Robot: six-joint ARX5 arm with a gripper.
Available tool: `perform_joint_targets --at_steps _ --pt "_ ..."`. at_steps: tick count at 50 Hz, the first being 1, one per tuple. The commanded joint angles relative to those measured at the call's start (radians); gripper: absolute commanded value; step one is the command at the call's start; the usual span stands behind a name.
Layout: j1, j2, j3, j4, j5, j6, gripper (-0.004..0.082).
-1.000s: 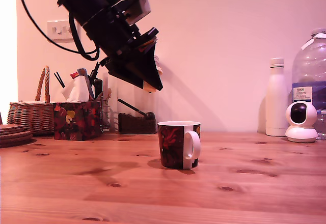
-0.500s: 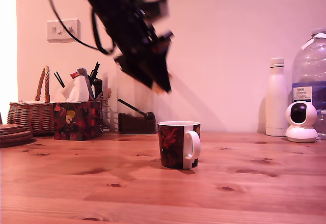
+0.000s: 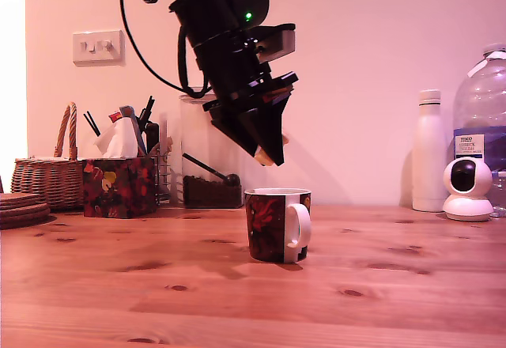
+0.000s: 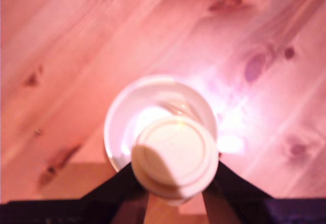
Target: Pick up the coffee capsules from the table one by one and drop them inside the nearest coffee cup
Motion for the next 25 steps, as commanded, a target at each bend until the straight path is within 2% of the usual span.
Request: perform_joint_targets --at_steps 1,25 --pt "-0.009 0.056 0.003 -0.008 -0.001 0.011 0.0177" --pt "-0.025 0.077 0.014 -0.042 -0.003 0.016 0.0178"
